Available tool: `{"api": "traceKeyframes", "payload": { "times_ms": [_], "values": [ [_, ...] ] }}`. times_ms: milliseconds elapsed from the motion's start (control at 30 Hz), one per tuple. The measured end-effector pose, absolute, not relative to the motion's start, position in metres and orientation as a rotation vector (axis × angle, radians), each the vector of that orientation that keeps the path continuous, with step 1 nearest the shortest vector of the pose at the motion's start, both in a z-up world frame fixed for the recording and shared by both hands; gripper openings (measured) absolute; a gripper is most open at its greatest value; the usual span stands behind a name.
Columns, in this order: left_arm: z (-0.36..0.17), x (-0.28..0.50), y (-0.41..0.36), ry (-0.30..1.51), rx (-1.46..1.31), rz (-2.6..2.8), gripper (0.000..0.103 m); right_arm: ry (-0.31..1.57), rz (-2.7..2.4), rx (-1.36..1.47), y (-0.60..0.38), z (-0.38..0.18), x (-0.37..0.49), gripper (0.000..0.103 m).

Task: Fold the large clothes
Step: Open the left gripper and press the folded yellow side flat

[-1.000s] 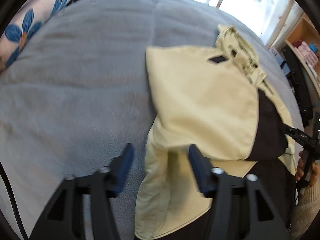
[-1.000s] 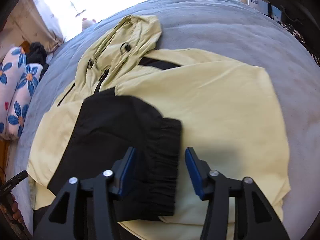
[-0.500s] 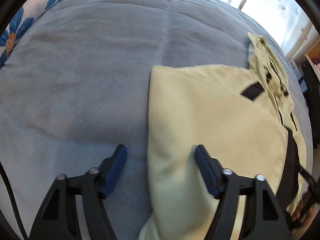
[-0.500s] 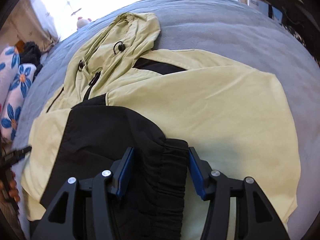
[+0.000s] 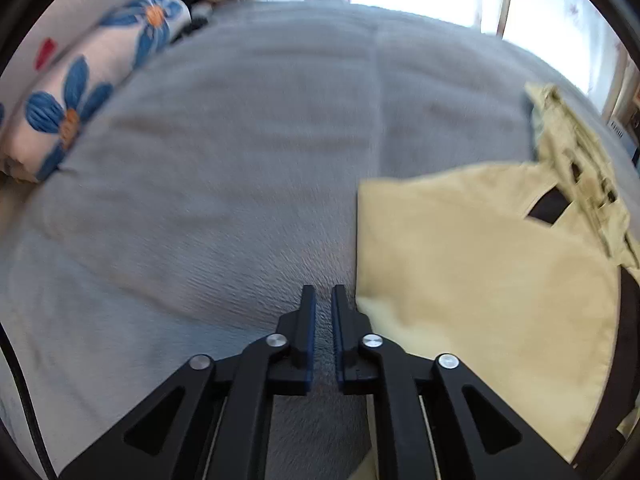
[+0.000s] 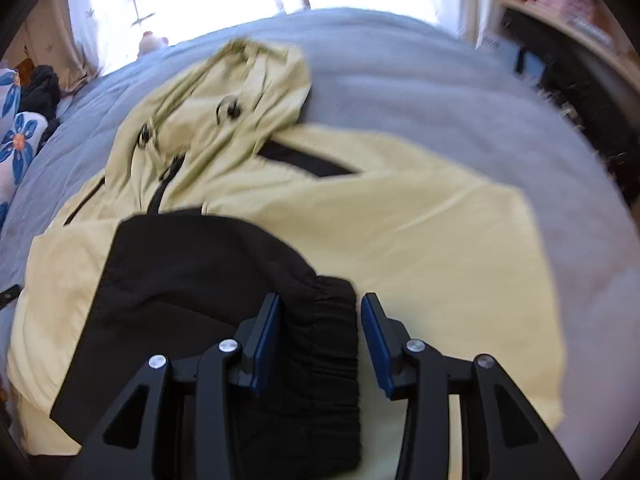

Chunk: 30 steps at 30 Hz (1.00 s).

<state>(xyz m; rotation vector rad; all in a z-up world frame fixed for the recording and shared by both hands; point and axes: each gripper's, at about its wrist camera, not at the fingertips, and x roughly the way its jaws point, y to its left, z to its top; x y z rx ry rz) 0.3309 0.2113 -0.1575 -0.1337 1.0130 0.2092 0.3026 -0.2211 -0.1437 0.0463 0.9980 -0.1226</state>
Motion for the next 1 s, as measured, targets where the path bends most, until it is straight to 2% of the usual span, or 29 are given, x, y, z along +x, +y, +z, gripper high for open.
{"api": "traceKeyframes", "payload": {
  "times_ms": [100,167,200,233,367,500,700,733,833,1000],
  "values": [
    [-0.128,0.314,0.197,0.909,-0.13,0.152,0.015,0.905,-0.158,0.028,-0.212,-0.122,0.286,0.045],
    [-0.113,0.304,0.175,0.862,-0.163,0.054,0.021,0.886,-0.122,0.067,-0.204,-0.114,0.28,0.052],
    [-0.109,0.301,0.16,0.856,-0.177,0.002,0.027,0.888,-0.086,0.086,-0.198,-0.111,0.279,0.052],
    [-0.107,0.299,0.148,0.862,-0.19,-0.034,0.028,0.895,-0.054,0.096,-0.19,-0.11,0.28,0.052],
    [-0.132,0.307,0.101,1.036,-0.269,-0.177,0.028,0.923,0.124,0.092,-0.145,-0.117,0.287,0.052],
    [-0.174,0.315,0.075,1.13,-0.248,-0.154,0.028,0.996,0.189,0.012,-0.11,-0.146,0.289,0.053],
    [-0.18,0.31,0.099,1.103,-0.269,-0.173,0.028,1.001,-0.014,-0.064,-0.163,-0.165,0.293,0.052],
    [-0.18,0.307,0.104,1.101,-0.271,-0.172,0.028,0.994,-0.049,-0.038,-0.183,-0.164,0.293,0.05],
    [-0.18,0.305,0.112,1.1,-0.247,-0.155,0.028,1.013,0.014,0.123,-0.222,-0.161,0.289,0.034],
    [-0.179,0.302,0.116,1.109,-0.234,-0.128,0.03,1.027,-0.041,0.144,-0.231,-0.15,0.273,0.038]
  ]
}}
